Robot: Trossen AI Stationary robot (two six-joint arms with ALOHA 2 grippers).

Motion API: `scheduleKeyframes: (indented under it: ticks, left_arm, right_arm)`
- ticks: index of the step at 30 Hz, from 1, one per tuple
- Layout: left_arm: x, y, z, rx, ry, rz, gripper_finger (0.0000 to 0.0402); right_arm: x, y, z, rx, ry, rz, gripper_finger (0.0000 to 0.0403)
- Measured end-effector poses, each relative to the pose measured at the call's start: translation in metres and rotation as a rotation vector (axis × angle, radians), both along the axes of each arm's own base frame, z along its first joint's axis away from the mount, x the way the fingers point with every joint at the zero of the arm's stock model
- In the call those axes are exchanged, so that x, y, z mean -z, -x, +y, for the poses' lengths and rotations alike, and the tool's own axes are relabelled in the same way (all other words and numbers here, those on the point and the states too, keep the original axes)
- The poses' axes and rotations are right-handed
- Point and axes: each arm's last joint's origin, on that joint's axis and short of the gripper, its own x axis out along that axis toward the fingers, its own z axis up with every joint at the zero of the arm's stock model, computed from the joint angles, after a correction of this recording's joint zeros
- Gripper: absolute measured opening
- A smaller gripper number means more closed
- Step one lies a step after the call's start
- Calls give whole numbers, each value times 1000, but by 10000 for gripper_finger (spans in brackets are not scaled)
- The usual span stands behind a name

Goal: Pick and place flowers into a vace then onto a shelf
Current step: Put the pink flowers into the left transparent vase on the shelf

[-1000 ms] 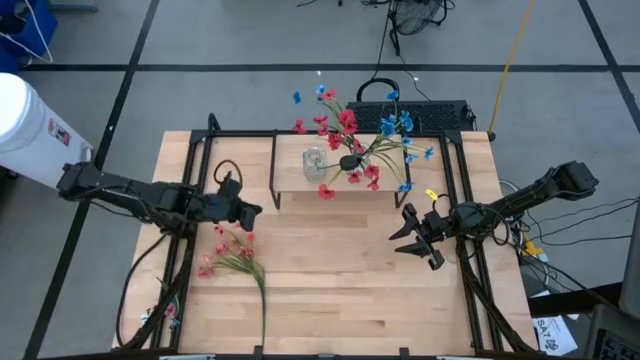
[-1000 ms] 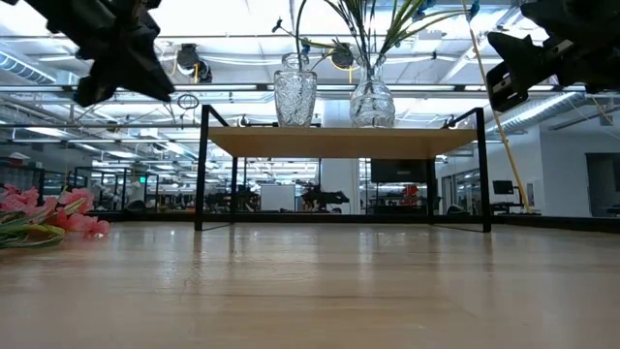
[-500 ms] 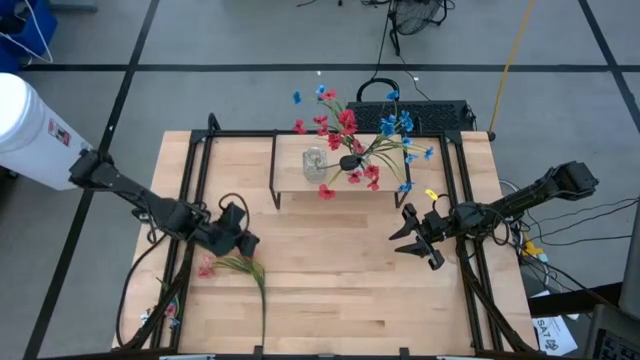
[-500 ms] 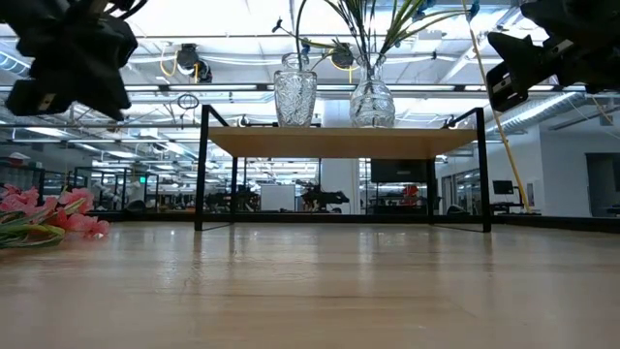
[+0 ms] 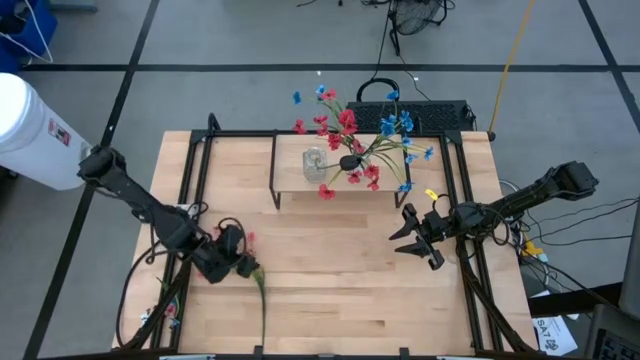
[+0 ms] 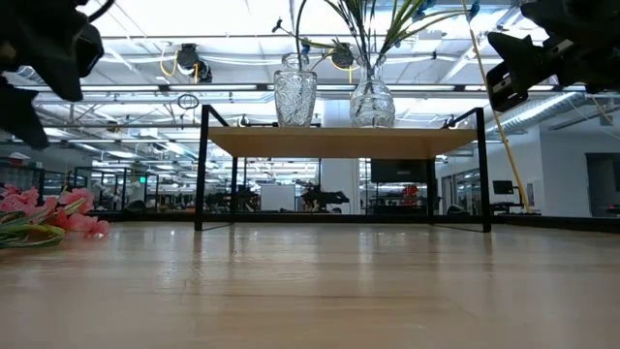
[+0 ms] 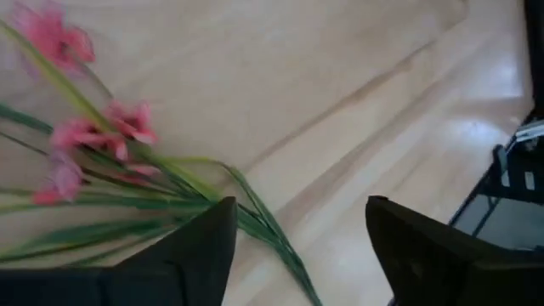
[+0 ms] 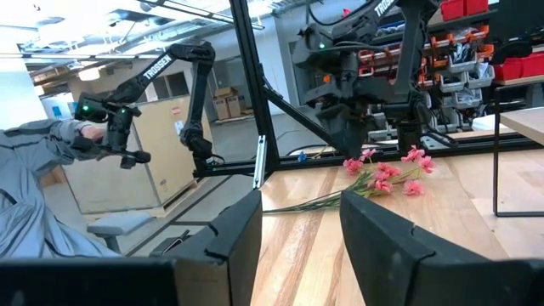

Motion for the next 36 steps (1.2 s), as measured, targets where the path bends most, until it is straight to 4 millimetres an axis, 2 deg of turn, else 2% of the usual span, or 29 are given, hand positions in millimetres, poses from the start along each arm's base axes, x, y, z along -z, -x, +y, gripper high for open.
scheduleKeyframes:
  ticks: [4,11,18,27,36]
  left_arm:
    - [11,1,-10,-2,30,73,279]
    - [31,-3,-29,36,115,188,280]
    - [46,-11,-41,49,131,195,280]
    - [53,-23,-42,76,151,174,280]
    - [58,-32,-26,92,90,207,280]
  right_arm:
    - [0,0,0,0,0,0,150]
    - [0,0,0,0,0,0,150]
    - [0,0,0,0,0,0,150]
    - [0,0,0,0,0,0,150]
    - [0,0,0,0,0,0,150]
